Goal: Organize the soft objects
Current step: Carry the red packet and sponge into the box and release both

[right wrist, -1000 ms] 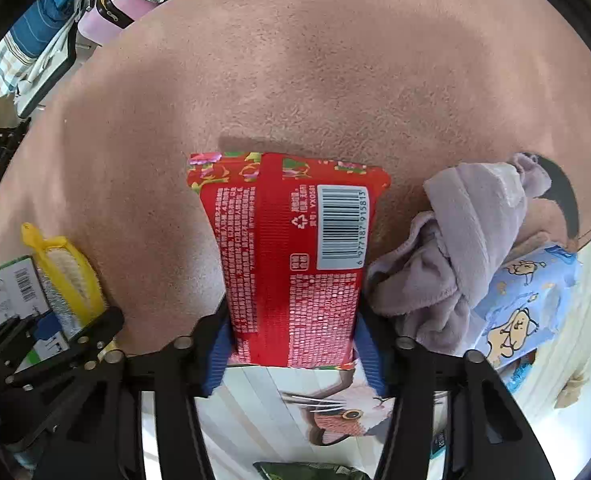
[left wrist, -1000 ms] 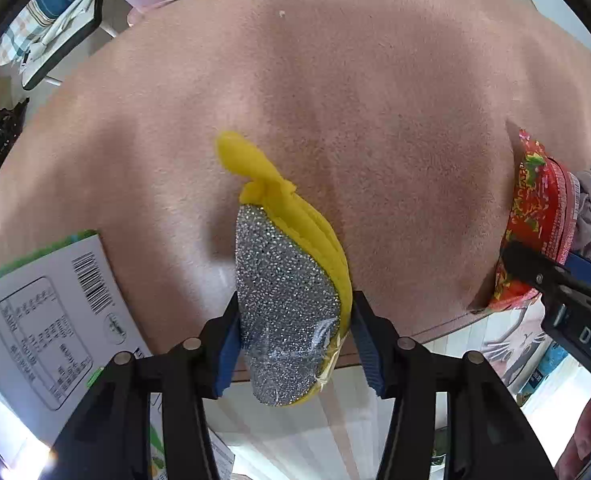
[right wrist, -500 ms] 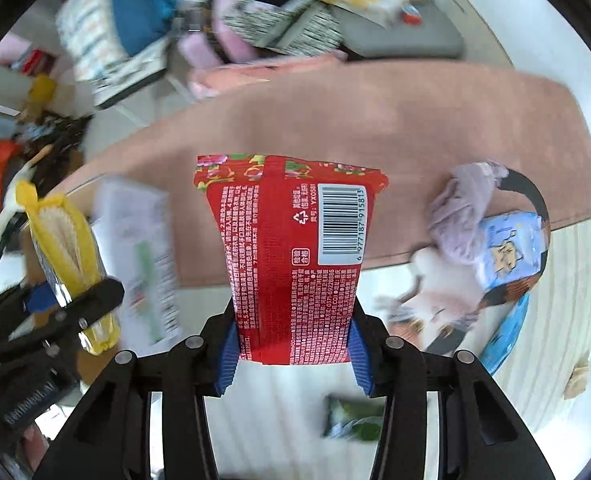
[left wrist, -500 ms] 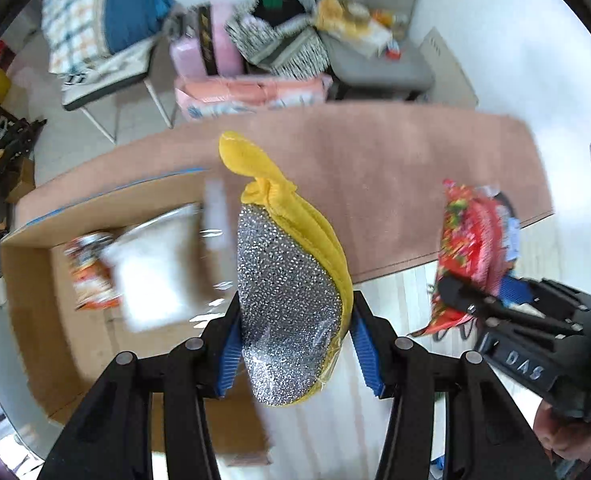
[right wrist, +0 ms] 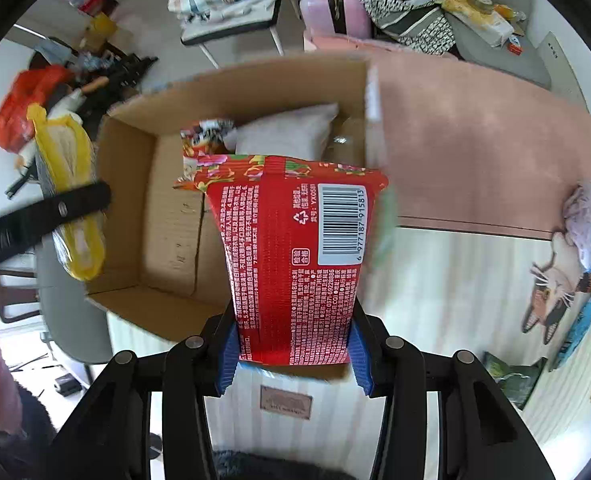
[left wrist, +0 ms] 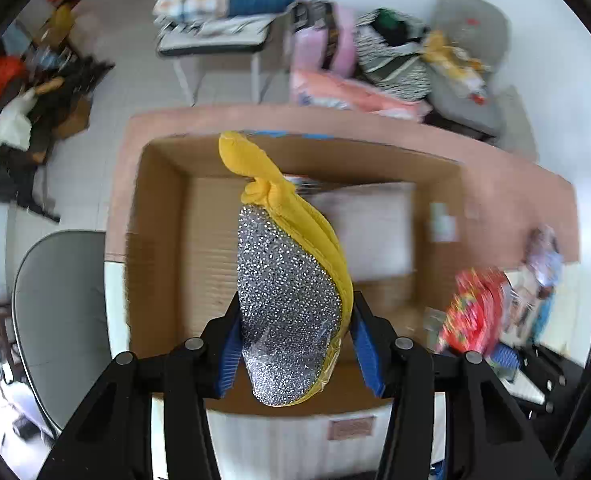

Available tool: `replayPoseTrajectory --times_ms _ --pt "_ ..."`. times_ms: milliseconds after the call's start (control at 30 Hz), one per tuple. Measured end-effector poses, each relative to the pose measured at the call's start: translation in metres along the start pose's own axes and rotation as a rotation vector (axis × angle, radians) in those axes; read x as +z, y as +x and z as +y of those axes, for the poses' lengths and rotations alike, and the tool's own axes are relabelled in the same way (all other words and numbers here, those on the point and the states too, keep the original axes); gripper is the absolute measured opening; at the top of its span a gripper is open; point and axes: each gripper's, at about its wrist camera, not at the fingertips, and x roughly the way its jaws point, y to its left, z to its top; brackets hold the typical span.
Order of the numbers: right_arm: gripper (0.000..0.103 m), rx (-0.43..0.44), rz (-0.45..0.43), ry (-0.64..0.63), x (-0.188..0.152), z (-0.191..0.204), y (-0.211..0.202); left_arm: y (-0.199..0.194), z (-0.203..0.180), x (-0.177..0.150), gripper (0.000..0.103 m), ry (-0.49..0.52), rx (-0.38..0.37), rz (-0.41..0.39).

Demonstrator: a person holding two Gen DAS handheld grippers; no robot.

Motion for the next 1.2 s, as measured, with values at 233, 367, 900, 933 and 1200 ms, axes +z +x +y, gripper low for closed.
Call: replayPoseTrajectory --times_ms 233,367,900,933,1200 --pt "0.048 -0.072 0.080 0.052 0.019 0.019 0.065 0.068 0.043 0.046 0.046 -0.058 0.006 0.104" --pt "0.048 -0.098 0.114 0.071 0.024 0.011 0.089 0.090 0.044 0.064 0.046 -0.053 0.020 0.137" --pt "0.074 -0.091 0.206 0.088 0.038 0.019 0.112 0.114 0.054 0.075 0.068 -0.061 -0.005 0.217" --pt "0.078 -0.085 0.198 0.082 0.039 0.022 0.107 0.109 0.054 0.075 0.071 -0.056 0.003 0.205" --pt "0.103 -0.136 0.067 0.064 0.040 0.028 0.054 0.059 0.051 0.053 0.093 -0.007 0.003 0.111"
